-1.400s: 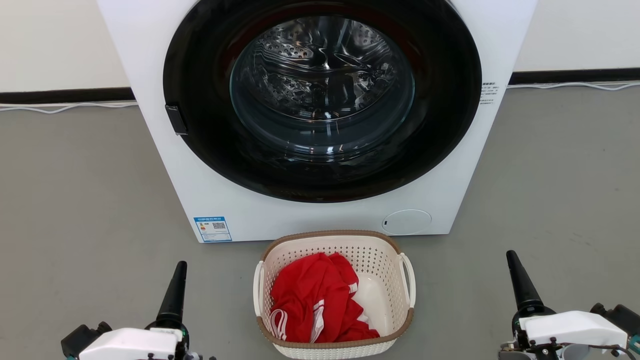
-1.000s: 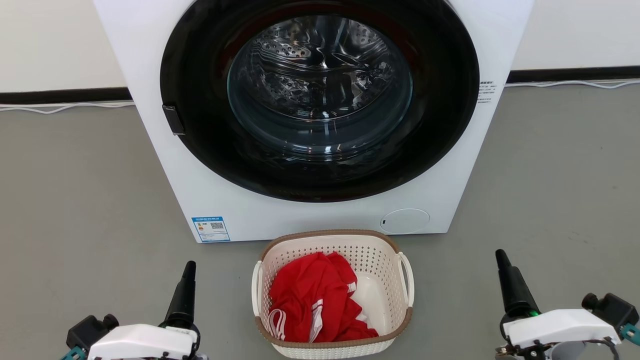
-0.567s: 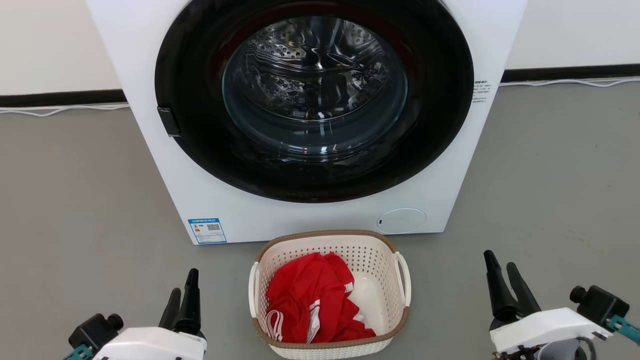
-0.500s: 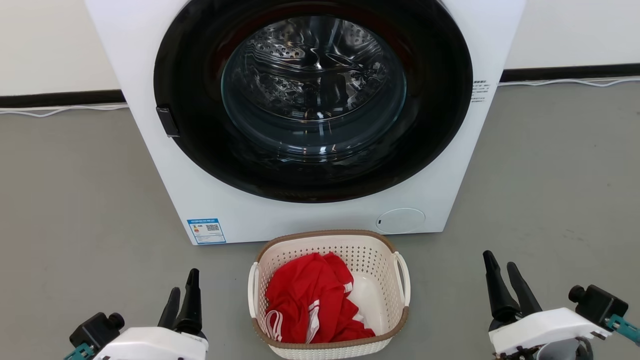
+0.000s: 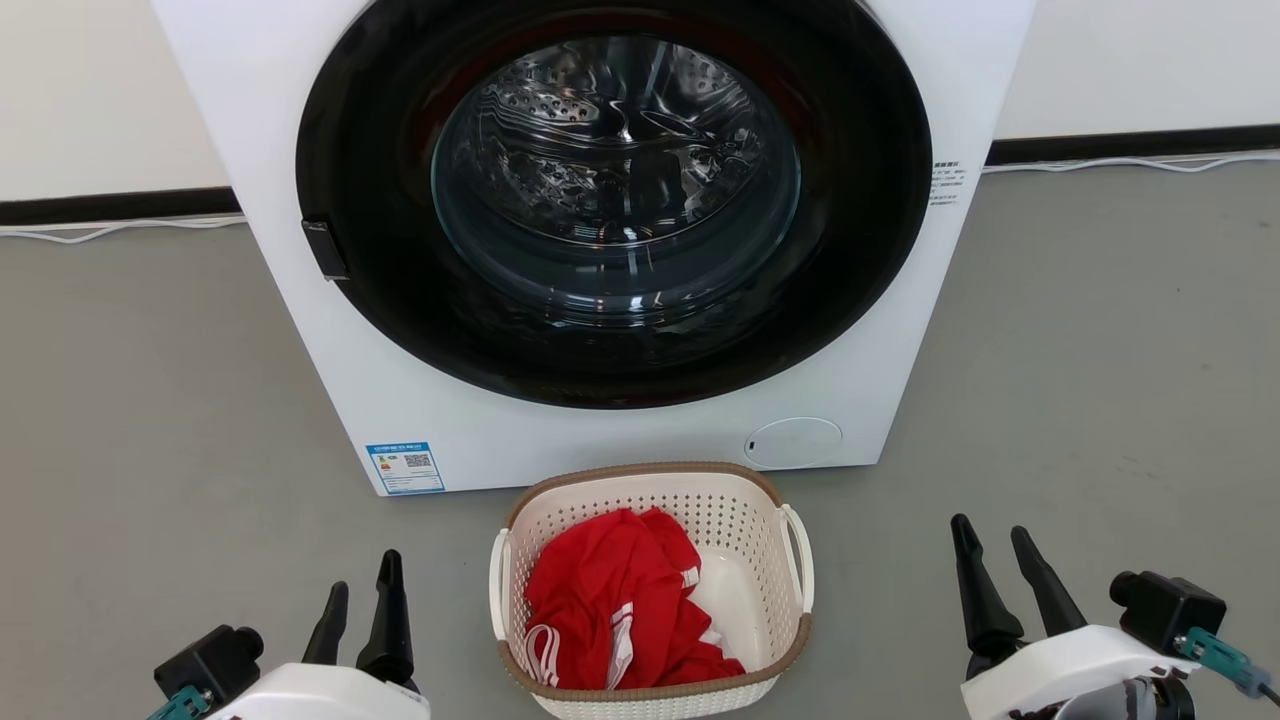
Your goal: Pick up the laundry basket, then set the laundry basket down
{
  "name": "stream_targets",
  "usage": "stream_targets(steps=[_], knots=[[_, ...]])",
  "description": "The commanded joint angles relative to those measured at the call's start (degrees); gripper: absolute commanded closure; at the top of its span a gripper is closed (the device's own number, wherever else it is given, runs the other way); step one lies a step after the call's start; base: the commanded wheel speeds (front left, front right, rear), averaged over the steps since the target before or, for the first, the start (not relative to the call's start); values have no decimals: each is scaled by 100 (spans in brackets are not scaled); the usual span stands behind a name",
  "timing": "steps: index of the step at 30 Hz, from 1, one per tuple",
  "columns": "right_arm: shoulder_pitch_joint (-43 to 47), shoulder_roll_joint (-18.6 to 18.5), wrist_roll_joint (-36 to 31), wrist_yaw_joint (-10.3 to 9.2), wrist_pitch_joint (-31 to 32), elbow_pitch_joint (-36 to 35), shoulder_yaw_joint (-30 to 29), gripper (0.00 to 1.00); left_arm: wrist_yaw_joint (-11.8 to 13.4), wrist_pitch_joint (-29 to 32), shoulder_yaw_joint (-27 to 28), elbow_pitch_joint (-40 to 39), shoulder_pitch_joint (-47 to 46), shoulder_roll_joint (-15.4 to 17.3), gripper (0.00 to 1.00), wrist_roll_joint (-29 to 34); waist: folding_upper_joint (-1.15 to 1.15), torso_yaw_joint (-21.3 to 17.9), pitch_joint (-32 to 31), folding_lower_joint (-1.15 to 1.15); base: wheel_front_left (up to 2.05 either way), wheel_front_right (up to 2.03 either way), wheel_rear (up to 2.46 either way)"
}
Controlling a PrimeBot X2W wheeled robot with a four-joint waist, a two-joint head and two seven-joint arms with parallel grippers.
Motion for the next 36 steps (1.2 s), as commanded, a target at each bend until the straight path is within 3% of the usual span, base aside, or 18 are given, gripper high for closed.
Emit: stream_targets(steps=[1,36], knots=[[-253,-49,-187,27,-94,-125,116,0,45,-61,88,-176,-98,57,0,169,0,-3,3,0,0,0,0],[-276,-15,-2850,40,-700,124,271,0,444,-667,41,-251,133,87,0,2613,0,-77,-3,-1,0,0,0]])
